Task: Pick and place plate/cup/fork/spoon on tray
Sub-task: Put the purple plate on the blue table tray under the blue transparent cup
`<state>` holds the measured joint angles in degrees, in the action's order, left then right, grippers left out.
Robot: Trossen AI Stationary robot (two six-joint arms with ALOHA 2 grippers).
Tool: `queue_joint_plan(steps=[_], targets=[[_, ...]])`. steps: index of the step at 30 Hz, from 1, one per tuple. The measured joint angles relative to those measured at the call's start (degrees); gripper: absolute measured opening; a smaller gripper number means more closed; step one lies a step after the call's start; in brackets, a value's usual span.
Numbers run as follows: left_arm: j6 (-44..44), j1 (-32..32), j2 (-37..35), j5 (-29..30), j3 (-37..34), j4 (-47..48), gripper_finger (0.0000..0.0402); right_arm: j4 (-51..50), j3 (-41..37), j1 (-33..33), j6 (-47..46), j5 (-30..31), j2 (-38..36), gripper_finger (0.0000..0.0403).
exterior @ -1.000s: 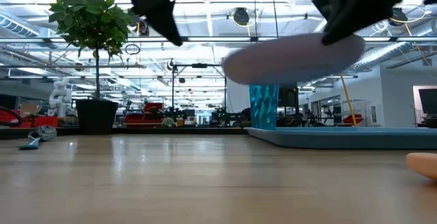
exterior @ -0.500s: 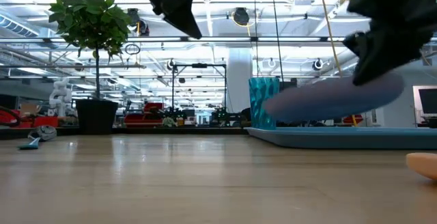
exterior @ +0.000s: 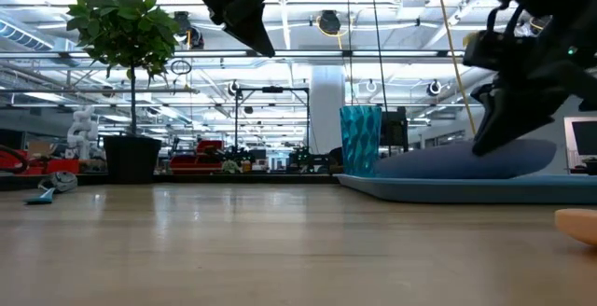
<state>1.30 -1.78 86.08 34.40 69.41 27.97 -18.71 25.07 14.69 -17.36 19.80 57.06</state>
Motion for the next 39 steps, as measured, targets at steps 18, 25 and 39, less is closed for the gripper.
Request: queue_joint_plan(steps=[18,25,39], targets=[[-0.3,-0.2,0.0,-1.5,0.0,-2.0,0.0129,12.5,-5.2,-7.2,4.0,-0.1,0.0,0.0008],[-0.4,-0.2,0.0,-1.6,0.0,-2.8,0.0129,13.5,-5.2,-8.0,4.8,-0.1,0.8,0.0009],[-1.4,-0.2,0.0,-1.6,0.0,-2.8,0.0129,20.1,-5.2,-8.4,6.1,3.1,7.6,0.0083]])
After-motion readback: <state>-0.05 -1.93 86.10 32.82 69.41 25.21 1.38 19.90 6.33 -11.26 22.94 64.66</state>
